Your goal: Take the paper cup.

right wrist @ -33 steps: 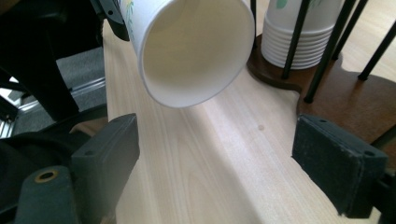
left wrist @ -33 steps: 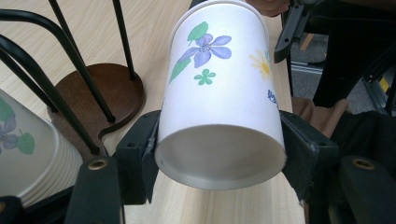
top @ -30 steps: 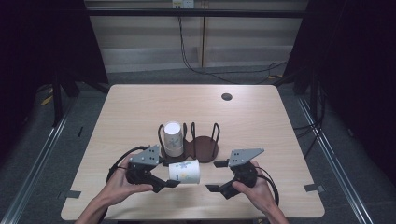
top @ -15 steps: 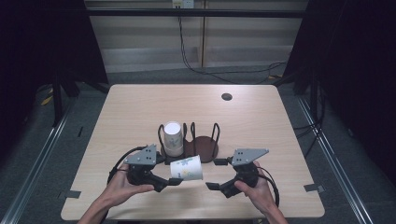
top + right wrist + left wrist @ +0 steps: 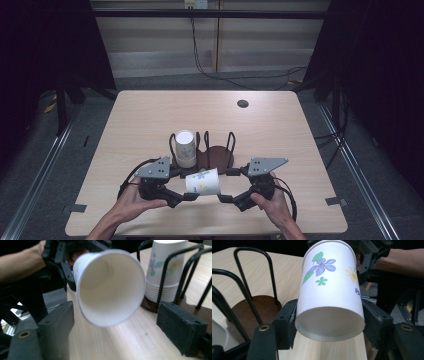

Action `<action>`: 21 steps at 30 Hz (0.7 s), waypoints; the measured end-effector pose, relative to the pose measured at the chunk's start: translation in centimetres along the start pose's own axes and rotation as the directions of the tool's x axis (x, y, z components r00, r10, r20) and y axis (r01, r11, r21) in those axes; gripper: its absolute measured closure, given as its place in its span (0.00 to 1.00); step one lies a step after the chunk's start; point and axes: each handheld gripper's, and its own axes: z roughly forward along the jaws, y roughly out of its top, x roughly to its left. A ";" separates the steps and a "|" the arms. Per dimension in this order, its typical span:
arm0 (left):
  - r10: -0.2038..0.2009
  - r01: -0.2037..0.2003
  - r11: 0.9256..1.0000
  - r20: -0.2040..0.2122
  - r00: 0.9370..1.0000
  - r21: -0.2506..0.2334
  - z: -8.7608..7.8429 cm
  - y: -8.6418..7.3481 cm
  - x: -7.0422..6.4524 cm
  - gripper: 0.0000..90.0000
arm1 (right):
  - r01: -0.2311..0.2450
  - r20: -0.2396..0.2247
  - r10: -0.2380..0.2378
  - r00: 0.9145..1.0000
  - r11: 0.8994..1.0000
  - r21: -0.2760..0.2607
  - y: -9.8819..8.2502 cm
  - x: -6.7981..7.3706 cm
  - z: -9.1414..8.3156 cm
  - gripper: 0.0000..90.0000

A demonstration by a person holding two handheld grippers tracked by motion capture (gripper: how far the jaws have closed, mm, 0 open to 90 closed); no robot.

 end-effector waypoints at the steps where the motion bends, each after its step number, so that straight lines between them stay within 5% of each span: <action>1: -0.001 0.001 1.000 0.005 1.000 0.000 0.1 0.0 0.0 0.40 | 0.000 -0.004 0.000 1.000 1.000 -0.007 0.1 0.0 0.0 0.16; 21: 0.022 -0.022 1.000 0.031 0.999 -0.019 0.5 0.5 -0.5 0.40 | -0.017 -0.103 0.013 0.995 0.999 -0.041 0.7 0.2 1.0 0.20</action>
